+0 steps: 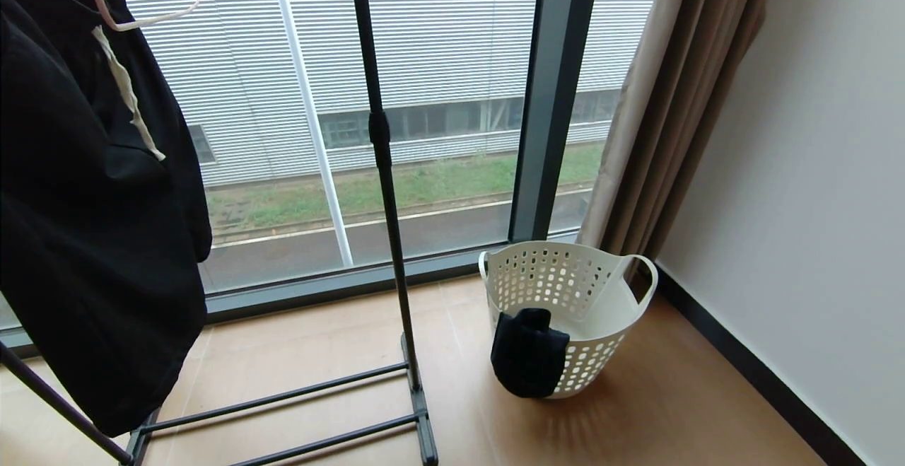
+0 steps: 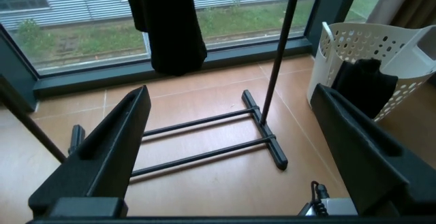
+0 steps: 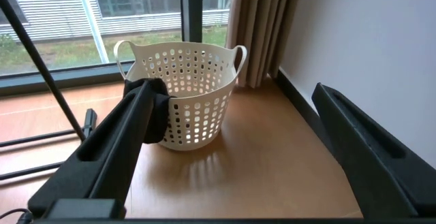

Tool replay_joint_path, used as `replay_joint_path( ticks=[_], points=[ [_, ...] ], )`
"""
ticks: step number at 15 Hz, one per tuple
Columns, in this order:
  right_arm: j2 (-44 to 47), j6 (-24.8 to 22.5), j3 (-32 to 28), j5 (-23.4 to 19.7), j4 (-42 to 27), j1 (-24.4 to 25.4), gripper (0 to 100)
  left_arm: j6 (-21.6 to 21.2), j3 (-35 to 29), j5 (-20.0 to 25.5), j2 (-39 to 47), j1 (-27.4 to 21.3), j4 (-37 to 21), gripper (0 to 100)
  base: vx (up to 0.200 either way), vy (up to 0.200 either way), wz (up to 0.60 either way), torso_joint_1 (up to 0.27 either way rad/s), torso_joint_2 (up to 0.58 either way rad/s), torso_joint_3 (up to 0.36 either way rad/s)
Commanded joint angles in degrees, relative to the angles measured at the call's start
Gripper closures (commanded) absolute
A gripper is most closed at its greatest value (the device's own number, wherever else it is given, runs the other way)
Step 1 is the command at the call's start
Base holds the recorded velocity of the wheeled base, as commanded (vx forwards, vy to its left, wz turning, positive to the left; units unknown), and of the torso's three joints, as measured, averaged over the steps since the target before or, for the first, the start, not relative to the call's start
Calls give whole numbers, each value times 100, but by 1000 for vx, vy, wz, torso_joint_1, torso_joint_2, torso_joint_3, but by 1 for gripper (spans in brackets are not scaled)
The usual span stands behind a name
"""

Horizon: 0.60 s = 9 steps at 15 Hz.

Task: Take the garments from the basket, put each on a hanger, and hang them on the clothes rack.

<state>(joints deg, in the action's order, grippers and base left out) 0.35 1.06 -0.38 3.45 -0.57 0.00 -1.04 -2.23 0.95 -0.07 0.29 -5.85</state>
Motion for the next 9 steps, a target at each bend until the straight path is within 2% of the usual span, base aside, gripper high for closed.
replay_joint_path(
  ticks=[1, 3, 9],
  points=[
    [9, -1, 3, -2, 5, -9, 0, -11, 3, 2, 7, -3, -4, 0, 0, 0, -600, 7, 2, 2],
    [9, -1, 3, -2, 5, -18, 0, 16, 3, 2, 7, -3, -4, 0, 0, 0, -600, -2, 0, 0],
    [9, -1, 3, -2, 5, -9, 0, 33, -5, -16, 7, -3, -4, 0, 0, 0, 0, 0, 0, 0]
  ],
)
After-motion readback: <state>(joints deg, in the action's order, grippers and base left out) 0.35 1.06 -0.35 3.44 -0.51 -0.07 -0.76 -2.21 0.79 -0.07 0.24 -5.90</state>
